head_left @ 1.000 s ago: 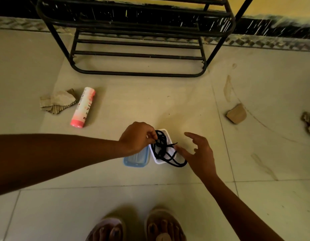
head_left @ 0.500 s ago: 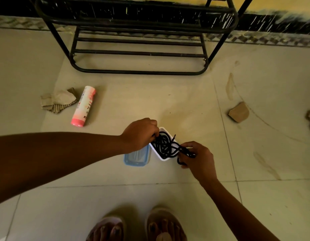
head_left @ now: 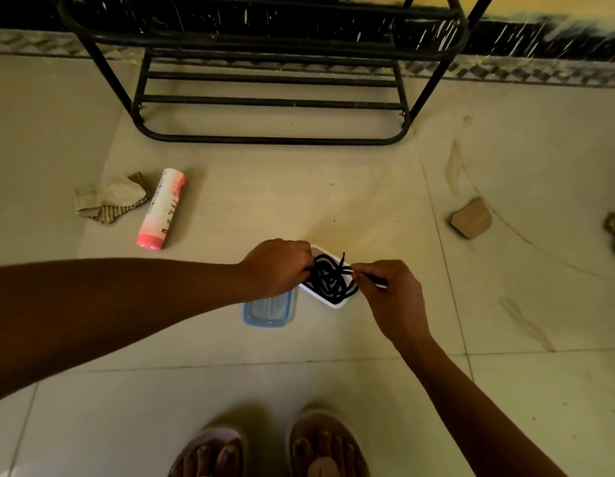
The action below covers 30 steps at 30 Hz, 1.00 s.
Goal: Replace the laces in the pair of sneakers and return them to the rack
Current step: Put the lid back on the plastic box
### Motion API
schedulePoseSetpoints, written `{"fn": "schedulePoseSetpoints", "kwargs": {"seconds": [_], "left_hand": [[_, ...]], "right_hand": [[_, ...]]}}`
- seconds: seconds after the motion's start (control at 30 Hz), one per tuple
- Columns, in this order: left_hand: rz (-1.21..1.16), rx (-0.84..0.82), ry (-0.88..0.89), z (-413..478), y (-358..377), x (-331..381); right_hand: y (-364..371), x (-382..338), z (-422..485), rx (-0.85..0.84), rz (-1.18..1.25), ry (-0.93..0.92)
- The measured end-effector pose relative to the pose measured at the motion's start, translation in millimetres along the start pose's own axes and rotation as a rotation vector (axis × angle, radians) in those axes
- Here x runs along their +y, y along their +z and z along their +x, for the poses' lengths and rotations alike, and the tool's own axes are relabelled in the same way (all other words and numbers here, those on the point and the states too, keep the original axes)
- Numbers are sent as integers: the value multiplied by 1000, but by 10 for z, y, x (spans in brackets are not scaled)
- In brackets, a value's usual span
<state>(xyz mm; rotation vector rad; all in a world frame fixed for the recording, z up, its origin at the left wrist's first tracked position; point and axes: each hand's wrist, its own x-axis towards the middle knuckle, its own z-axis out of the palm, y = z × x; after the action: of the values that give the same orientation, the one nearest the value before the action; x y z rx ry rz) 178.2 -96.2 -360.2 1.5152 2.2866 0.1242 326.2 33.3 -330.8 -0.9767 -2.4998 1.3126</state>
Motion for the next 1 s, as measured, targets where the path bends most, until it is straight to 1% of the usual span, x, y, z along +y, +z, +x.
{"fn": "schedulePoseSetpoints", "kwargs": {"seconds": [0.1,0.2,0.27,0.33,0.4,0.5,0.57,0.6,0.67,0.73,0.77,0.83,0.93,1.0], "left_hand": [[-104,-12,-6,11,19,-15],[-241,45,-62,11,26,0],[-291,89,-101,4,28,11],[-361,169,-133,-16,18,15],[-441,236,-168,-37,12,11],[-513,272,-183,-19,30,-3],[-529,230,-160,-1,35,-1],[-507,181,-138,5,42,2],[-402,77,-87,6,62,24],[-315,9,-83,1,75,49],[-291,-9,-100,0,78,58],[-267,-20,-127,-3,74,71],[-258,-11,-140,6,61,68],[-274,6,-142,8,71,58]], "right_hand": [[27,-24,47,80,-48,-115],[127,-19,145,65,11,-95],[217,22,172,50,-22,-87],[307,95,153,40,-121,-148],[373,151,112,18,-284,-246],[408,187,111,-12,-470,-349],[420,196,133,-61,-553,-368],[422,181,140,-118,-572,-352],[437,182,173,-232,-589,-313],[428,208,193,-296,-539,-317],[413,224,193,-302,-487,-331],[369,276,169,-258,-407,-394],[274,349,123,-151,-428,-468],[221,374,113,-111,-422,-461]]}}
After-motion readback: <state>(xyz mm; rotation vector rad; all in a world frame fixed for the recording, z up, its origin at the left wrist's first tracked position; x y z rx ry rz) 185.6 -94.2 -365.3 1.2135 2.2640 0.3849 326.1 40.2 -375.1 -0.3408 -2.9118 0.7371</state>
